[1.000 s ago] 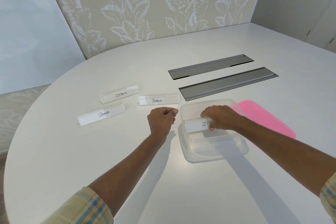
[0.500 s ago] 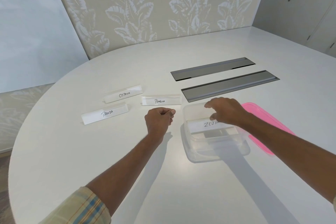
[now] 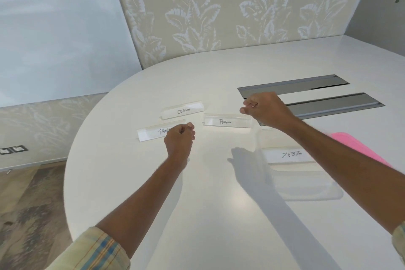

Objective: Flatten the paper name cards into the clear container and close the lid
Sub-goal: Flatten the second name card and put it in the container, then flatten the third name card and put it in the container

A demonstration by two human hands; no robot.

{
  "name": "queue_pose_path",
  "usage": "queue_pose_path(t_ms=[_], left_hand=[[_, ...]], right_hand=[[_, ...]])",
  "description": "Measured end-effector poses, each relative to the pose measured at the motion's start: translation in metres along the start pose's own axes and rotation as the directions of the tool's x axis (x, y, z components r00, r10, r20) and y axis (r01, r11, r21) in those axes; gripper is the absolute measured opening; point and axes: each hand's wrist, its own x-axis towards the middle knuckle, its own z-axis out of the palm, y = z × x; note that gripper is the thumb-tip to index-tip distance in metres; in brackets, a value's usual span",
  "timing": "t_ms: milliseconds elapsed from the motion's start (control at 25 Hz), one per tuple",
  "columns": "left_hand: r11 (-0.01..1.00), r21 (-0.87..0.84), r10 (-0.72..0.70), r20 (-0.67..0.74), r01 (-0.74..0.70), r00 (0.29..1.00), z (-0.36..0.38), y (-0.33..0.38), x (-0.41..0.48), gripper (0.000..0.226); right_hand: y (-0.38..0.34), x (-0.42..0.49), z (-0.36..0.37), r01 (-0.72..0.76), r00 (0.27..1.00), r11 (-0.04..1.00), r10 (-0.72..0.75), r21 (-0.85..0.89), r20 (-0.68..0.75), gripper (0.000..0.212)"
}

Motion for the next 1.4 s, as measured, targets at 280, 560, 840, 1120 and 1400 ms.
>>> queue_pose_path(t_ms=[280,560,840,1120,1400], left_hand=[[1.000,0.001,0.003,-0.220,-0.003,0.976,-0.101,0.007,0.066,0.020],[0.995,0.042,-0.074,-0.331,0.093,0.941,-0.155,-0.020,0.117,0.023],[0.983,0.127,-0.093,-0.279,0.133,0.956,-0.158,-0.051,0.146,0.014],[0.978,0.164,-0.093,-0.223,0.131,0.970,-0.150,-0.070,0.168,0.024],[0.988,0.072,-0.118,-0.247,0.140,0.962,-0.146,-0.067,0.165,0.019]], right_hand=[[-0.060,0.052,0.078,-0.046,0.997,0.977,0.031,0.207,0.072,0.048],[-0.086,0.081,0.148,-0.280,0.958,0.830,0.208,0.482,0.199,0.033],[-0.086,0.093,0.210,-0.376,0.924,0.782,0.280,0.497,0.259,0.025],[-0.087,0.092,0.233,-0.422,0.906,0.730,0.326,0.537,0.270,0.017],[-0.092,0.089,0.236,-0.417,0.909,0.743,0.331,0.523,0.254,0.025]])
